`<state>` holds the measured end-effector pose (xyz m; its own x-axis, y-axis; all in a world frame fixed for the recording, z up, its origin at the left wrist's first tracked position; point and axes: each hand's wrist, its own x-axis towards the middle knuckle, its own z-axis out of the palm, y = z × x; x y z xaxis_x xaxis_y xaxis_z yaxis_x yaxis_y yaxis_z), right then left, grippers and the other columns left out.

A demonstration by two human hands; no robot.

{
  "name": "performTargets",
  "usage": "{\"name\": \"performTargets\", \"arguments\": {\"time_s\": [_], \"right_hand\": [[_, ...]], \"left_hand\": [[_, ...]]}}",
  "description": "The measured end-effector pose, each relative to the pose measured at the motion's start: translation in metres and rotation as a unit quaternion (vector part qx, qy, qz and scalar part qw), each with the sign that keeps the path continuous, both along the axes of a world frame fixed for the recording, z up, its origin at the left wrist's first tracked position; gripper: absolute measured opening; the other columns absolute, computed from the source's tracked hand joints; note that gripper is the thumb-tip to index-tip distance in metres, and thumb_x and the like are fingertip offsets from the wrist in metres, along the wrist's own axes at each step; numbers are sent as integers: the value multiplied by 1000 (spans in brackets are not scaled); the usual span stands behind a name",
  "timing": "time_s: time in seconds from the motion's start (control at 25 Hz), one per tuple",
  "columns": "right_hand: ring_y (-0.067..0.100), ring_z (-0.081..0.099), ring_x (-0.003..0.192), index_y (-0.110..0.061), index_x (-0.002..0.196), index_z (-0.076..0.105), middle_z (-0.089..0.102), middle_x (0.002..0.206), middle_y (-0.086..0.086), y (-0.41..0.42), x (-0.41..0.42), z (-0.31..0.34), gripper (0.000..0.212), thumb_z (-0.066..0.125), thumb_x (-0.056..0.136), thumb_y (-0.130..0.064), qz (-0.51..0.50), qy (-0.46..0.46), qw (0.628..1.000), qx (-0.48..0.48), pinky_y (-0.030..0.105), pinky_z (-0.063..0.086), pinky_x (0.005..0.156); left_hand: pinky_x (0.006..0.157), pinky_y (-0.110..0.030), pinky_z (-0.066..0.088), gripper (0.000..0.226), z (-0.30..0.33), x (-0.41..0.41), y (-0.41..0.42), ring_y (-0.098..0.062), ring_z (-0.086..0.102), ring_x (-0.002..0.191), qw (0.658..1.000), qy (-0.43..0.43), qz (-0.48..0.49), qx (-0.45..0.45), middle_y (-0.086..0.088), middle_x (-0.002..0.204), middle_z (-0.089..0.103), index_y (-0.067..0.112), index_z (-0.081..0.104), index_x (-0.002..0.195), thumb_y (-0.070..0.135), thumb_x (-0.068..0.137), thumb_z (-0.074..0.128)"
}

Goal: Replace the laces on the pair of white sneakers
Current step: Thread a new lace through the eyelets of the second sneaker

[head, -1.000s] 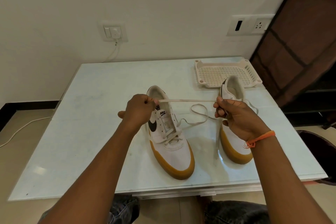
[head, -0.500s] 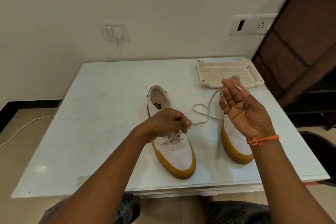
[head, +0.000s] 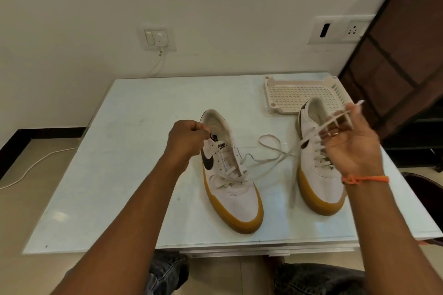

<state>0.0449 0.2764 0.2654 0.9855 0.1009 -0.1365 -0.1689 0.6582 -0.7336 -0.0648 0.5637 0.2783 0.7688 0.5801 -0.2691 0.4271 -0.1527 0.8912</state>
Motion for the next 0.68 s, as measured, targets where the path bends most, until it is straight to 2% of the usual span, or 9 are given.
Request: {"name": "performTargets", "arguments": {"time_s": [0.04, 0.08, 0.16, 0.24, 0.28, 0.44, 0.56, 0.68], "right_hand": [[11, 62, 84, -23, 93, 65, 64, 85, -7, -14, 5, 3, 15, 65, 83, -34, -48, 3, 998, 32, 28, 49, 79], [13, 64, 90, -23, 95, 65, 66, 87, -7, -26, 8, 7, 14, 62, 87, -34, -83, -2, 996, 25, 31, 49, 84], [14, 64, 87, -20, 97, 65, 65, 84, -6, -31, 8, 9, 12, 56, 95, -29, -81, -16, 996, -44, 32, 51, 84], [12, 57, 70, -13, 99, 66, 60, 76, -3, -7, 0, 4, 13, 55, 96, -20, 10, -24, 989, -147, 27, 51, 69], [11, 51, 63, -10, 101, 67, 58, 74, -2, 11, -6, 0, 15, 56, 96, -16, 69, -31, 977, -198, 25, 46, 61], [10, 34, 53, -10, 98, 74, 66, 79, 5, 68, -36, -15, 16, 64, 89, -20, 237, -89, 910, -329, 25, 33, 54], [9, 31, 49, -11, 91, 74, 68, 81, 11, 81, -48, -23, 13, 65, 91, -19, 271, -111, 892, -345, 23, 28, 47], [11, 36, 51, -9, 93, 72, 66, 76, 6, 84, -48, -27, 14, 61, 93, -17, 242, -112, 902, -339, 24, 32, 48]], "left_hand": [[69, -34, 56, 7, -3, -1, 4, -20, 64, 77, 999, 18, -8, 28, -1, 91, 71, 10, 71, 88, 10, 89, 64], [71, -37, 57, 9, -5, -3, 6, -22, 65, 80, 997, 40, -27, 54, 0, 88, 70, 10, 71, 85, 9, 88, 63], [68, -34, 55, 13, -9, -3, 2, -21, 66, 80, 985, 98, -84, 112, 2, 79, 67, 13, 70, 76, 11, 87, 64], [70, -32, 58, 11, -18, -2, -6, -21, 69, 80, 970, 147, -125, 148, -3, 78, 70, 11, 71, 80, 21, 86, 69], [72, -35, 60, 18, -23, -2, -10, -22, 71, 77, 966, 162, -134, 152, -6, 79, 72, 9, 71, 84, 28, 85, 71], [68, -43, 61, 32, -38, -3, -22, -23, 71, 65, 960, 168, -129, 181, -6, 74, 72, 10, 67, 84, 41, 81, 71], [63, -39, 62, 35, -35, -8, -26, -20, 69, 56, 953, 169, -138, 210, -2, 71, 70, 14, 64, 85, 47, 76, 74], [61, -34, 62, 29, -28, -16, -40, -17, 69, 50, 929, 201, -211, 228, -1, 63, 70, 17, 60, 78, 43, 77, 74]]}}
